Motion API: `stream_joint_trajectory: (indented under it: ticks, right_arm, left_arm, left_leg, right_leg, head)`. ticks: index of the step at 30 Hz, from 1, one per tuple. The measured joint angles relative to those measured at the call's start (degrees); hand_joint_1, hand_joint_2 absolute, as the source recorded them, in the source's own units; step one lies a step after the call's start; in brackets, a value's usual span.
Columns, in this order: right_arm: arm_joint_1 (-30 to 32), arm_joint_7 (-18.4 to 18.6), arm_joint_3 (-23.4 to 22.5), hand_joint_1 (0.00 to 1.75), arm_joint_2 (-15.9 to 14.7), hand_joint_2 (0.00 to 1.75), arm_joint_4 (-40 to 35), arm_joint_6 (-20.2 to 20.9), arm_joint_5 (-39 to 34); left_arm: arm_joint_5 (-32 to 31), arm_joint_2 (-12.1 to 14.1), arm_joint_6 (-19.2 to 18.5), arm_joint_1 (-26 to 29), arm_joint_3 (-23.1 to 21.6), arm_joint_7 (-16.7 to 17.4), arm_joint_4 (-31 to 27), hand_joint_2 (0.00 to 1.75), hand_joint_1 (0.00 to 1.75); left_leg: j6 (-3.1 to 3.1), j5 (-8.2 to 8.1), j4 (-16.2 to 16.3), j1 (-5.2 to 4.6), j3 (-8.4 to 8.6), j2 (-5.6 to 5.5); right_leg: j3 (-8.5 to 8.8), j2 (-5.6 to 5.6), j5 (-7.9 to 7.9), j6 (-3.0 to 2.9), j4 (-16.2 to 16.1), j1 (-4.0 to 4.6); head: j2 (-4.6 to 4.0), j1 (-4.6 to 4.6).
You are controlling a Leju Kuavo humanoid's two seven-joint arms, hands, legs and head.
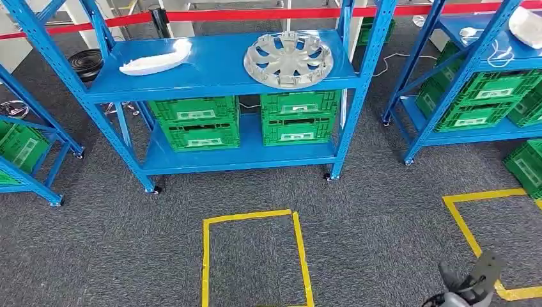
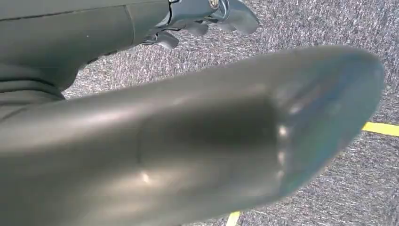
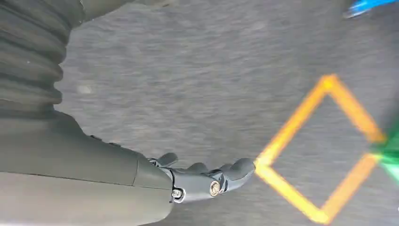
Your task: Take the parts from the cabinet and place them on the table.
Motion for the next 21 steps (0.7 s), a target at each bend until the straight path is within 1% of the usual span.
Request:
stream_joint_trajectory:
  ticks: [4,8,9,13,21]
  right_arm:
    - [-1.2,0.6,5.3,0.00,0.1,1.75,-4.1,-1.0,-1.4]
    - [-1.0,2.3,12.2,0.00,0.6,1.75,-11.2,-1.6,-3.1]
    - [-0.8,2.6,13.6,0.00,0.8,1.75,-12.9,-1.8,-3.3]
    - [0.3,4.3,19.8,0.00,1.8,1.75,-19.7,-2.9,-2.8]
    - [2.3,7.2,32.5,0.00,3.4,1.75,-30.3,-5.7,2.8]
  left_arm:
    - [-0.2,-0.1,0.0,0.0,0.2,-0.2,0.2,0.00,0.00]
    - [-1.3,-0.1,0.0,-0.1,0.2,-0.2,0.2,0.00,0.00]
    - [-1.4,-0.1,0.0,-0.1,0.2,-0.1,0.2,1.75,0.00]
    - [-2.4,-0.1,0.0,-0.1,0.2,0.2,0.2,1.75,0.00]
    - [-3.8,-0.1,0.4,-0.1,0.2,0.3,0.2,1.75,0.00]
  left_leg:
    - [0.02,0.01,0.0,0.00,-0.02,-0.10]
    - [0.02,0.01,0.0,0.00,-0.01,-0.04]
    - [0.02,0.01,0.0,0.00,-0.02,-0.05]
    - [0.02,0.00,0.0,0.00,-0.04,-0.05]
    - [0.02,0.01,0.0,0.01,-0.04,-0.05]
  right_leg:
    - [0.05,-0.07,0.00,0.00,0.0,0.02]
    - [0.02,-0.04,-0.01,0.00,0.0,0.02]
    - [0.02,-0.05,-0.01,0.00,0.0,0.02]
    - [0.02,-0.06,-0.01,0.00,0.0,0.00]
    - [0.03,-0.06,0.00,0.00,0.0,0.01]
  head:
    - [0.00,0.02]
    - [0.00,0.00]
    - [0.00,0.02]
    - [0.00,0.00]
    - [0.00,0.00]
